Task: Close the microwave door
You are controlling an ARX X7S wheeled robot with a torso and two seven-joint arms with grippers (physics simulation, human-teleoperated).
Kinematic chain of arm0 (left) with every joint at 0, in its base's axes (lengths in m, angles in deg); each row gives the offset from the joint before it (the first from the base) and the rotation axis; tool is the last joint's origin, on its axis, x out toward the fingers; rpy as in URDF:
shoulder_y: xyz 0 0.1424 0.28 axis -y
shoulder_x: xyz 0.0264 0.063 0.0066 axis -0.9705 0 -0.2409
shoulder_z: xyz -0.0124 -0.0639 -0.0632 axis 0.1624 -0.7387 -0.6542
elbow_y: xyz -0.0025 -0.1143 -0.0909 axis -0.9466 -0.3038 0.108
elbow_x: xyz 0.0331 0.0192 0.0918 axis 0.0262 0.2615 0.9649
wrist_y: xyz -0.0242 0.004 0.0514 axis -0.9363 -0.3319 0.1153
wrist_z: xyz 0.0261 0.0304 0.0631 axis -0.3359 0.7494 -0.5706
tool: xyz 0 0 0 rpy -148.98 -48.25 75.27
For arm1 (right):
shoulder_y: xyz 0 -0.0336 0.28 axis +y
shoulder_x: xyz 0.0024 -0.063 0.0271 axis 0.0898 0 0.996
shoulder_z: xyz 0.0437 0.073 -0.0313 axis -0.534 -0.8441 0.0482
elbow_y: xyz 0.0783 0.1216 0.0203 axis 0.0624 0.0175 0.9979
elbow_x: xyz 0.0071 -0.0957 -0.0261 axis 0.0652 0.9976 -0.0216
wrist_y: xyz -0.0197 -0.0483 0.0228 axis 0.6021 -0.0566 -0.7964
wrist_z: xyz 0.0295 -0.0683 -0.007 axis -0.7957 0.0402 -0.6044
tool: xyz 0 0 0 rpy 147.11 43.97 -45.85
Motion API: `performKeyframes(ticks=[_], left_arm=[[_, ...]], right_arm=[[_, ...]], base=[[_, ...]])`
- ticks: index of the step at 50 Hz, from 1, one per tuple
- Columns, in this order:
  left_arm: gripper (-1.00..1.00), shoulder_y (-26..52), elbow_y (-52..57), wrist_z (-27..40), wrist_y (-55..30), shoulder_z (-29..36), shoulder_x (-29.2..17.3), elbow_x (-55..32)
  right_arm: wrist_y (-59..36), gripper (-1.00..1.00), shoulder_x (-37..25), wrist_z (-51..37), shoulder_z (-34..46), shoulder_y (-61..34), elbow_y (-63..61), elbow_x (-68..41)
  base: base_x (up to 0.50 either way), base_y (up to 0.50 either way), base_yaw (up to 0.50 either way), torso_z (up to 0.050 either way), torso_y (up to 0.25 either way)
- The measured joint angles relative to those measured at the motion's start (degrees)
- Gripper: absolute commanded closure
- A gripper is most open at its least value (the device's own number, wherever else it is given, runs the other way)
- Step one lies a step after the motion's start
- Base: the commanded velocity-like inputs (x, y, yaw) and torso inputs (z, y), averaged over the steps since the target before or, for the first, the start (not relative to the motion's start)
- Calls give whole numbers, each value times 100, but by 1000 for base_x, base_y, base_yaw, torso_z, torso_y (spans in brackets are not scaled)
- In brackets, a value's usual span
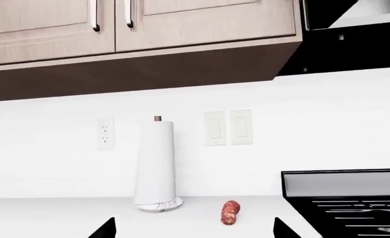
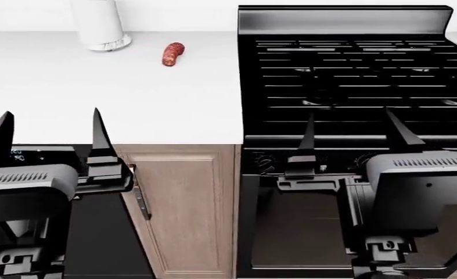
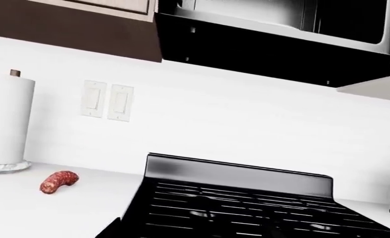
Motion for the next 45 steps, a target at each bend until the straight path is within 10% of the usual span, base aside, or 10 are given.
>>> performKeyframes(ticks=[20, 32, 45], left_arm=[[-100, 175, 34, 443, -30, 15, -335, -466], [-100, 3797, -232, 3774, -596, 185, -1663, -4467], [-100, 5761, -423, 5274, -812, 304, -2150, -6466]], right_arm=[[-306, -100, -1, 193, 167, -261, 26, 161], [-2300, -100, -17, 1495, 930, -3318, 303, 1569], [-2953, -100, -1, 2316, 1162, -4777, 516, 2378]], base=[[0, 286, 0, 0, 0], [0, 0, 0, 0, 0], [0, 0, 0, 0, 0]])
